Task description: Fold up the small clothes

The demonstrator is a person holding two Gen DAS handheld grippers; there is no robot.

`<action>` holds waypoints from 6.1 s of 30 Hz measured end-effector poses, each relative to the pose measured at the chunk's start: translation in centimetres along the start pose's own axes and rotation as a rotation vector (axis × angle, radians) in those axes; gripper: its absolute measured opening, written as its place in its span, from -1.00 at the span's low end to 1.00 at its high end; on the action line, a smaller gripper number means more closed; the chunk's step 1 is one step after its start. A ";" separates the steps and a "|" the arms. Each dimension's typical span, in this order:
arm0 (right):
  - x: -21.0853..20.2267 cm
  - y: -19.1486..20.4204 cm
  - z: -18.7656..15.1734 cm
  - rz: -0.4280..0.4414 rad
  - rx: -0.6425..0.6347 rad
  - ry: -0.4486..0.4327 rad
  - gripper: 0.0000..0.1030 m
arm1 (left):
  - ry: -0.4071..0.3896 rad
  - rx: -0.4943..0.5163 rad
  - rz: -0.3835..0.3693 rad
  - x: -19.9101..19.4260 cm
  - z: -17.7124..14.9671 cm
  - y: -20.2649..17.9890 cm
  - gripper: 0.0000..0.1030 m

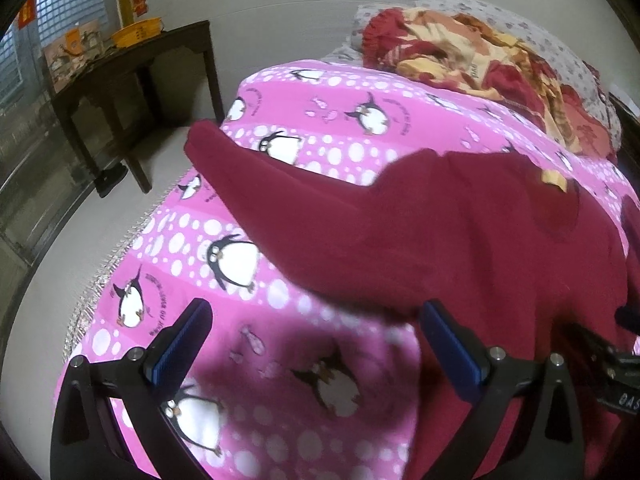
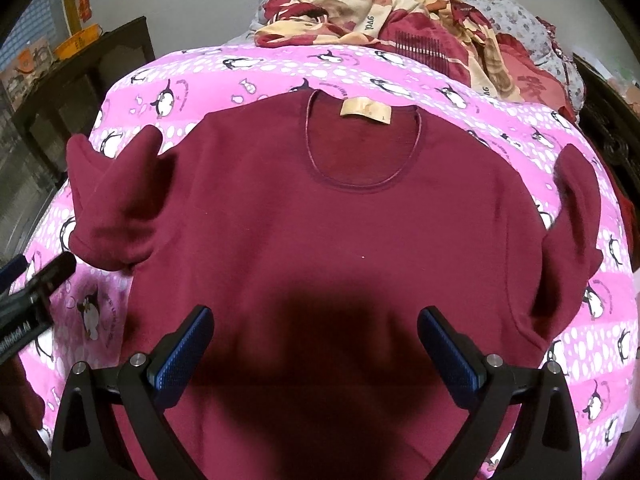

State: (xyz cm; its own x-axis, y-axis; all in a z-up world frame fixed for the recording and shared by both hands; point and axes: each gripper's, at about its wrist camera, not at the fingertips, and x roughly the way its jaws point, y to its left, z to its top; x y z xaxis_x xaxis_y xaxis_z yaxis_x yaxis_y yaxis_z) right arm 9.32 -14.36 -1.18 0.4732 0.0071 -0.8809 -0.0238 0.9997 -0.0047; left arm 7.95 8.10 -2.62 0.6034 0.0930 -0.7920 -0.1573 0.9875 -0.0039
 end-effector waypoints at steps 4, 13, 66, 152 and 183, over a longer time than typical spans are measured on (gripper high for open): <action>0.1 0.2 0.1 0.010 -0.007 0.003 1.00 | 0.010 -0.046 0.006 1.0 1.6 2.5 1.00; 0.7 0.5 0.3 0.031 -0.024 0.017 1.00 | 0.021 -0.181 0.099 5.4 8.2 10.1 1.00; -3.2 -14.0 -1.0 -0.042 0.211 -0.035 1.00 | 0.007 0.130 -0.413 -3.1 5.4 -17.7 -0.79; 5.2 -8.8 3.2 0.174 -0.060 0.190 -0.02 | 0.166 0.098 -0.084 5.0 -1.4 -4.7 0.68; 0.1 -17.7 2.8 0.053 0.093 -0.060 -0.55 | 0.129 0.177 -0.045 3.4 -0.5 -9.3 0.69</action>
State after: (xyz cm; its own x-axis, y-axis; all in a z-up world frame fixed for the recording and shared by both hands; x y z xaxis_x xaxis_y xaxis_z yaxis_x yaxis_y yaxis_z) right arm 12.23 -31.97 0.10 0.5256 0.0586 -0.8487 0.0301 0.9957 0.0873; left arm 11.10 -0.86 -5.59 0.5001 0.0429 -0.8649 0.0142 0.9982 0.0577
